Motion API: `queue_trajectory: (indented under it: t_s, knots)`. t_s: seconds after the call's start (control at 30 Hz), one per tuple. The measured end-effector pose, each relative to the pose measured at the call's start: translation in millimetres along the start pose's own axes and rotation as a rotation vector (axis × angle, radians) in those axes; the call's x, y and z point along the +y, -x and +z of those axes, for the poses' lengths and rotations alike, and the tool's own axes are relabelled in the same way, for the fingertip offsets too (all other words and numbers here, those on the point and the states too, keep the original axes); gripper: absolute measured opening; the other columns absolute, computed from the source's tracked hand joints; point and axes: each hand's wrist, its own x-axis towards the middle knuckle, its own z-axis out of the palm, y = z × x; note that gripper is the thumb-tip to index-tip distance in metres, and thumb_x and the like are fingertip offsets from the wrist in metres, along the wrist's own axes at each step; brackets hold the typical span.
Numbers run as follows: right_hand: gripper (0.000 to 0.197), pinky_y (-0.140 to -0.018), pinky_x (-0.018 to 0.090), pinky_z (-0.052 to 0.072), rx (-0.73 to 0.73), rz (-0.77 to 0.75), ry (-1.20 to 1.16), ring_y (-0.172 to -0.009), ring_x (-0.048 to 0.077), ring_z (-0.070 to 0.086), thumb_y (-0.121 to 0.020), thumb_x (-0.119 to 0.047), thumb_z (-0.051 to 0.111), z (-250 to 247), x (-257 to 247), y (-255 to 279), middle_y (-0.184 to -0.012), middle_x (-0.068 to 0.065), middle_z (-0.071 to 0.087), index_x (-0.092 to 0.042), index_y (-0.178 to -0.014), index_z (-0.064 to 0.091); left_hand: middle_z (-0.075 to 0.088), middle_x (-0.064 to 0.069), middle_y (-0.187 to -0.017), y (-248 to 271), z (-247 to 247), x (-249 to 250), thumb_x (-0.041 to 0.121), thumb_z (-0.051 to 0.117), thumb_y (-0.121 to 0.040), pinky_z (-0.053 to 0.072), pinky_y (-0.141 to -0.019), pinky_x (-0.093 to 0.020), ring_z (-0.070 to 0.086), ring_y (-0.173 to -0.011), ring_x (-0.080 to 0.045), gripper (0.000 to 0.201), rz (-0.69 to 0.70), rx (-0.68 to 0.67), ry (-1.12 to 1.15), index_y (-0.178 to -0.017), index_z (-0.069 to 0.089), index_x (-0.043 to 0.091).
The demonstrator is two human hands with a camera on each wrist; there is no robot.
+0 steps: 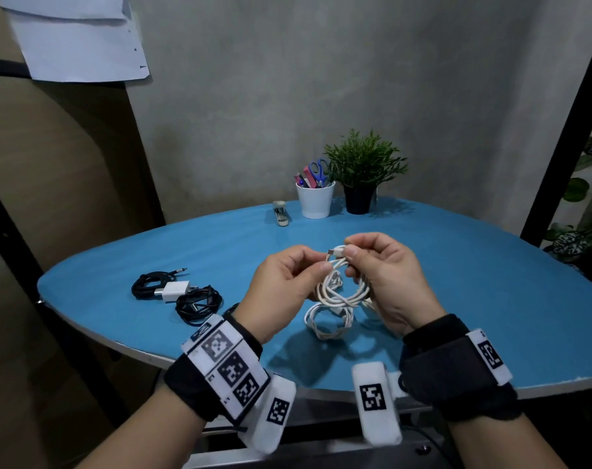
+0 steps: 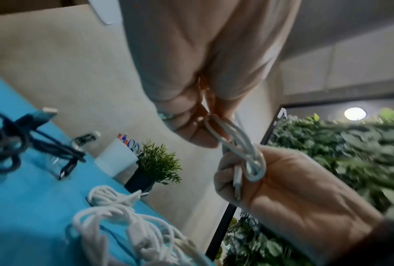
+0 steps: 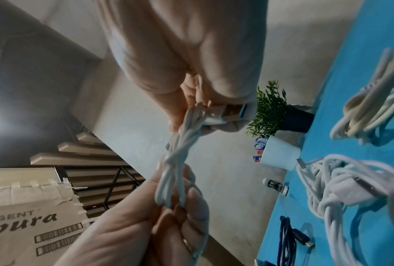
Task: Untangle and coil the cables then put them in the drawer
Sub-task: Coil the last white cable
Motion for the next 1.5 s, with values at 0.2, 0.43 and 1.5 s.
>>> queue_trajectory:
  t_s: [0.2, 0.43, 1.5]
  knots:
    - [0.011, -0.046, 0.016, 0.045, -0.009, -0.005, 0.112, -0.047, 0.006, 0.056, -0.087, 0.001, 0.060, 2, 0, 0, -0.068, 0.009, 0.065, -0.006, -0.079, 0.061, 0.067, 0.006, -0.065, -1, 1, 2, 0.012, 0.078, -0.072, 0.045, -0.055, -0.017, 0.055, -0.053, 0.000, 0.015, 0.046, 0.031, -0.227, -0.074, 0.066, 0.021]
    - [0.021, -0.048, 0.027, 0.039, 0.000, 0.059, 0.148, -0.048, 0.018, 0.053, -0.084, 0.005, 0.054, 2, -4, -2, -0.061, 0.007, 0.066, -0.010, -0.075, 0.065, 0.057, -0.004, -0.067, -4, -2, 4, 0.022, 0.072, -0.080, 0.047, -0.062, -0.032, 0.048, -0.056, -0.012, 0.021, 0.094, 0.023, -0.337, -0.096, 0.065, 0.032]
    - [0.013, -0.040, 0.021, 0.044, -0.109, 0.118, 0.264, -0.047, 0.016, 0.052, -0.080, 0.004, 0.067, -2, 1, -5, -0.062, 0.013, 0.061, -0.005, -0.084, 0.058, 0.049, -0.003, -0.068, -8, -12, -4, 0.008, 0.046, -0.094, 0.039, -0.050, -0.022, 0.048, -0.054, -0.011, 0.014, -0.275, -0.048, -0.066, -0.081, 0.046, 0.014]
